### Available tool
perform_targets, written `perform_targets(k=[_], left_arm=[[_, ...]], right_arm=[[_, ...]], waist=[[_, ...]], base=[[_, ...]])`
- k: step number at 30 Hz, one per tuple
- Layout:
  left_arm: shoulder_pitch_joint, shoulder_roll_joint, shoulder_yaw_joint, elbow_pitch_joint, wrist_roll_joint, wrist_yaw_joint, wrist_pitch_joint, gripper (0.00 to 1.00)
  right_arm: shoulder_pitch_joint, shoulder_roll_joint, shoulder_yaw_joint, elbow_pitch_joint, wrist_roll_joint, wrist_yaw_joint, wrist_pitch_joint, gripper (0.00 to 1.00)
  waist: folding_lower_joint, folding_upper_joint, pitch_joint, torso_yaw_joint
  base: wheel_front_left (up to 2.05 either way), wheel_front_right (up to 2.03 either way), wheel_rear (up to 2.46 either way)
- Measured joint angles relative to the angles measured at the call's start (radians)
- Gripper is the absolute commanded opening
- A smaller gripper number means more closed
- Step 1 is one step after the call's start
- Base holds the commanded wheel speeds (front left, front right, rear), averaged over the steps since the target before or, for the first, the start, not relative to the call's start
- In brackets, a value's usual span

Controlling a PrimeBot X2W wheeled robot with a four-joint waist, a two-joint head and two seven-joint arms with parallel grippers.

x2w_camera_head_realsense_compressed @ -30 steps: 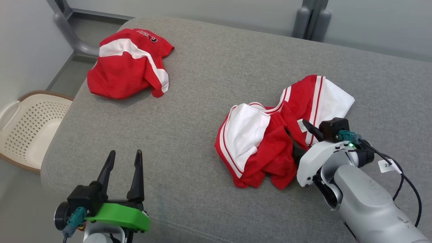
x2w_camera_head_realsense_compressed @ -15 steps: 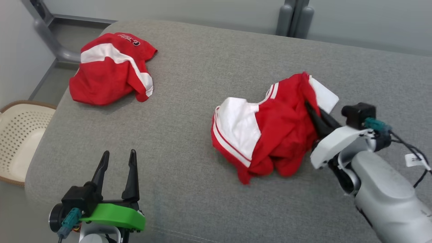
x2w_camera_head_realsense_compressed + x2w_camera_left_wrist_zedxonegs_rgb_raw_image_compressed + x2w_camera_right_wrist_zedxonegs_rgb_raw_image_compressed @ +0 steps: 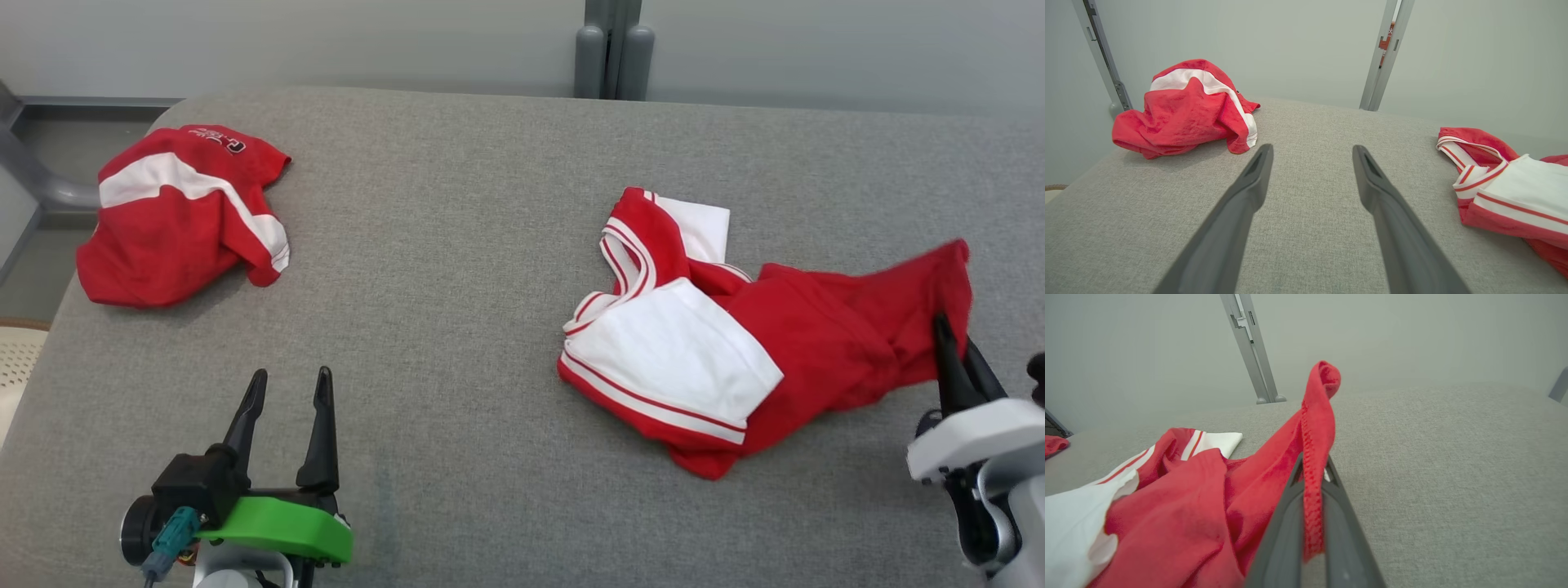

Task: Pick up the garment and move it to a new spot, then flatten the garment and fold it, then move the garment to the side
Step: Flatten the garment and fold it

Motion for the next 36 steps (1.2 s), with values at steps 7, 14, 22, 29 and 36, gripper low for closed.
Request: perform_targets(k=[7, 14, 22, 29, 36], left_arm=[[0.009, 0.001, 0.007, 0.003, 0.000, 0.000, 0.000, 1.00], [0.016, 0.008, 0.007, 0.004, 0.002, 0.000, 0.000, 1.00], [0.024, 0.012, 0.003, 0.004, 0.002, 0.000, 0.000, 1.00], [0.026, 0.014, -0.004, 0.000, 0.004, 0.000, 0.000, 1.00], [0.015, 0.011, -0.019, 0.002, 0.001, 0.000, 0.000, 1.00]], right_arm=[[0.061, 0.055, -0.086, 0.029, -0.049, 0.000, 0.000, 1.00], [0.082, 0.122, -0.143, -0.169, -0.148, 0.000, 0.000, 1.00], [0.179, 0.181, -0.050, -0.266, -0.183, 0.000, 0.000, 1.00], [0.125, 0.140, 0.098, -0.224, -0.183, 0.000, 0.000, 1.00], [-0.099, 0.076, 0.260, -0.055, -0.143, 0.000, 0.074, 1.00]], waist=[[0.0000, 0.0000, -0.015, -0.023], [-0.0001, 0.0000, -0.036, -0.039], [0.0000, 0.0000, -0.059, -0.047], [0.0000, 0.0000, -0.054, -0.041], [-0.0001, 0.0000, -0.036, -0.008]], base=[[0.00, 0.00, 0.00], [0.00, 0.00, 0.00], [0.00, 0.00, 0.00], [0.00, 0.00, 0.00], [0.00, 0.00, 0.00]])
